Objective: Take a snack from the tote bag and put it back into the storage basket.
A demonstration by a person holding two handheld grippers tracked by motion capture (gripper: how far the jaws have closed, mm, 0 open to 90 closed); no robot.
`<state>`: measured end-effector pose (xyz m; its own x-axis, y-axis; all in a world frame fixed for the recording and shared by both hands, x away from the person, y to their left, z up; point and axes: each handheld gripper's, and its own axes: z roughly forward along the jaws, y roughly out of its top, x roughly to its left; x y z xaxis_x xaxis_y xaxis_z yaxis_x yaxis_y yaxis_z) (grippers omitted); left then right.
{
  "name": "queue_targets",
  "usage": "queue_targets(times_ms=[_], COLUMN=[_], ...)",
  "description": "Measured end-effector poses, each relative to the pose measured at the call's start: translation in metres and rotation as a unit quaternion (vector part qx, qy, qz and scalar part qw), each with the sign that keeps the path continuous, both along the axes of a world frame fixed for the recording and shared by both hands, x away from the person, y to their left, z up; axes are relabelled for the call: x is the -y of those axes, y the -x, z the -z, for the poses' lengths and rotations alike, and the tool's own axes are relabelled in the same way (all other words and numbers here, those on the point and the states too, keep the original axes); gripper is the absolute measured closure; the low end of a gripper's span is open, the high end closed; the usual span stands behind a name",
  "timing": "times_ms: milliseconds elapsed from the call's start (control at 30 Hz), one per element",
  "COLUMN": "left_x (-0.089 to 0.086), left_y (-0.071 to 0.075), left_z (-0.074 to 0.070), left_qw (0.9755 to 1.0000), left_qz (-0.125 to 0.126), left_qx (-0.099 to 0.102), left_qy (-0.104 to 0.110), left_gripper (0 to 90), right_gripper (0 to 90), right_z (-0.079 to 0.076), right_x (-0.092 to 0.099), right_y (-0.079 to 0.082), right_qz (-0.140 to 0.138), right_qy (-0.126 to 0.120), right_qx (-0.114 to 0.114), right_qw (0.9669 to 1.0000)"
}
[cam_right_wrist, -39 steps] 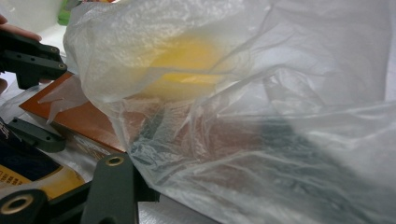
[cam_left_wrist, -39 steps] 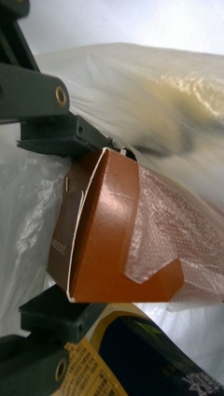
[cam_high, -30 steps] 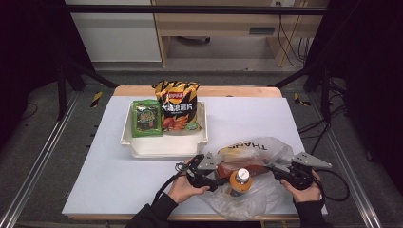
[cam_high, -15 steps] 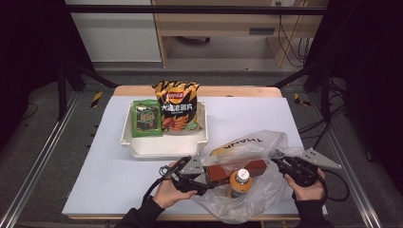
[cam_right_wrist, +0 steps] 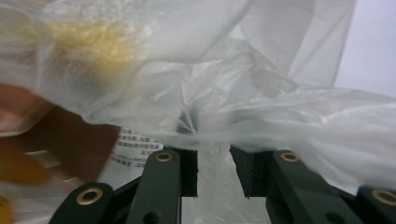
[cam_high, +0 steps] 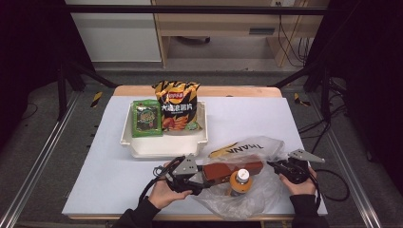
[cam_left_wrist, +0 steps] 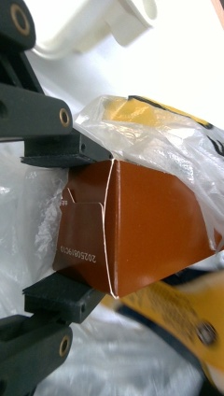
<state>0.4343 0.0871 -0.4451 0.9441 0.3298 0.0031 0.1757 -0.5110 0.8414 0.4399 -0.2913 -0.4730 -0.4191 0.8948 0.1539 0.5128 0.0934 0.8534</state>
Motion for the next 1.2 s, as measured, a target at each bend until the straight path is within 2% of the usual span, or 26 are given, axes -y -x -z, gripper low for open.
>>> queue_targets(times_ms=[67,167,233,333,400,467,567,667,733,767,800,833,933,1033,1100,1200], left_x=[0.000,0.002,0.003,0.005,0.006,0.007,0.006,0.006,0.007,0.007,0.007,0.007,0.006,0.005,0.004,0.002], left_y=[-0.003,-0.008,-0.010,-0.011,-0.011,-0.010,-0.010,-0.009,-0.009,-0.008,-0.008,-0.008,-0.008,-0.007,-0.007,-0.006], left_z=[0.007,0.018,0.022,0.023,0.024,0.024,0.025,0.025,0.025,0.025,0.026,0.026,0.025,0.023,0.022,0.018], left_qw=[0.9999,0.9997,0.9997,0.9997,0.9998,0.9998,0.9998,0.9998,0.9998,0.9998,0.9998,0.9998,0.9999,0.9999,1.0000,1.0000], left_qz=[-0.011,-0.018,-0.019,-0.021,-0.020,-0.020,-0.020,-0.020,-0.020,-0.019,-0.019,-0.019,-0.016,-0.012,-0.008,0.000], left_qx=[-0.004,-0.012,-0.015,-0.012,-0.007,-0.006,-0.005,-0.004,-0.002,-0.002,-0.003,-0.003,-0.001,0.000,0.000,-0.002], left_qy=[-0.002,-0.009,0.001,0.001,0.000,0.001,0.000,-0.003,-0.003,-0.003,-0.003,-0.003,-0.004,-0.006,-0.004,0.004], left_gripper=[44.0,44.0,43.9,43.9,43.9,43.9,43.8,43.8,43.8,43.8,43.8,43.8,43.8,43.8,43.9,44.0], right_gripper=[67.1,59.7,58.9,61.6,70.5,78.8,85.1,86.1,85.8,84.9,84.3,83.2,82.1,84.4,85.9,86.7], right_z=[-0.005,-0.011,-0.015,-0.021,-0.026,-0.033,-0.050,-0.069,-0.078,-0.082,-0.084,-0.085,-0.074,-0.056,-0.045,-0.031], right_x=[0.000,-0.001,-0.002,-0.003,-0.007,-0.014,-0.028,-0.043,-0.052,-0.057,-0.061,-0.064,-0.066,-0.054,-0.044,-0.031], right_y=[0.007,0.021,0.030,0.043,0.050,0.054,0.055,0.051,0.046,0.042,0.037,0.032,0.010,-0.007,-0.012,-0.017], right_qz=[-0.012,-0.042,-0.060,-0.081,-0.099,-0.113,-0.136,-0.159,-0.162,-0.161,-0.158,-0.152,-0.116,-0.072,-0.048,-0.022], right_qy=[-0.015,-0.019,-0.028,-0.039,-0.043,-0.048,-0.060,-0.079,-0.087,-0.086,-0.083,-0.074,-0.035,-0.014,-0.002,0.016], right_qx=[0.019,0.039,0.050,0.058,0.063,0.077,0.105,0.131,0.144,0.148,0.150,0.145,0.115,0.084,0.068,0.041], right_qw=[0.9996,0.9982,0.9965,0.9942,0.9921,0.9894,0.9833,0.9754,0.9723,0.9720,0.9724,0.9748,0.9860,0.9938,0.9966,0.9988])
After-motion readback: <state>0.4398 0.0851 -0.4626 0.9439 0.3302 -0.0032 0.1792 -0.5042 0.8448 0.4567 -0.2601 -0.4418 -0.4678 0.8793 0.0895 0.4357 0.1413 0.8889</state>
